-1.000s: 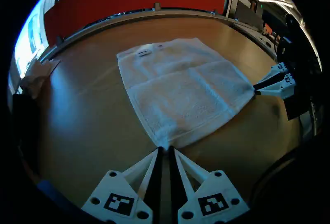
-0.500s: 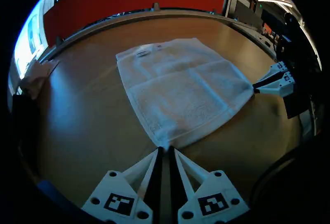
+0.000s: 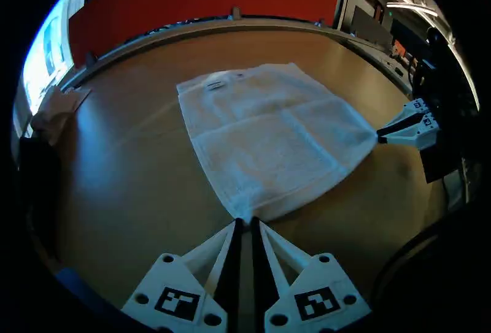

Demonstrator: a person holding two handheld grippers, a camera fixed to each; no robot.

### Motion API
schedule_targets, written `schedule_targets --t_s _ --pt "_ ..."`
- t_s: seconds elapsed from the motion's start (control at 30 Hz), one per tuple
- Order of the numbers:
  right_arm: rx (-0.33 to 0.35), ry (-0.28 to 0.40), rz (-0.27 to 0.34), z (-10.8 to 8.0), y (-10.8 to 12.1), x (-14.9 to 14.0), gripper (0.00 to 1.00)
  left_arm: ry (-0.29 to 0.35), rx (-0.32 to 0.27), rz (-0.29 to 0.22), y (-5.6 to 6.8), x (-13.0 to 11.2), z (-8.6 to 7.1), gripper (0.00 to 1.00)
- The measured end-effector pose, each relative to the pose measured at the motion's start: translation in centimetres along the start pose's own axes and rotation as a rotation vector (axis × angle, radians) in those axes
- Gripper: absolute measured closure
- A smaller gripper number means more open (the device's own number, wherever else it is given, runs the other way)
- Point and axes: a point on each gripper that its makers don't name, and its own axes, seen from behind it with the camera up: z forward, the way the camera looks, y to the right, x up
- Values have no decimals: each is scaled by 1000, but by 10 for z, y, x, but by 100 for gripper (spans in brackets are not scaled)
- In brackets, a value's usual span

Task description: Fold towel

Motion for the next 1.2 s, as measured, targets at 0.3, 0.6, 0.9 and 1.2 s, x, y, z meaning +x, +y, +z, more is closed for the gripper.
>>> schedule_targets --t_s 0.3,0.6,0.9,1.2 --pt "13 26 -2 -16 -3 16 94 4 2 -25 1 11 -16 89" --pt "32 56 -5 -44 -13 36 95 -10 -3 -49 7 14 -41 89" --pt "54 70 -2 -73 -24 47 95 -30 -22 -90 21 13 -65 89" --pt "81 52 -6 -97 -36 43 95 -51 -37 -117 37 5 -88 89"
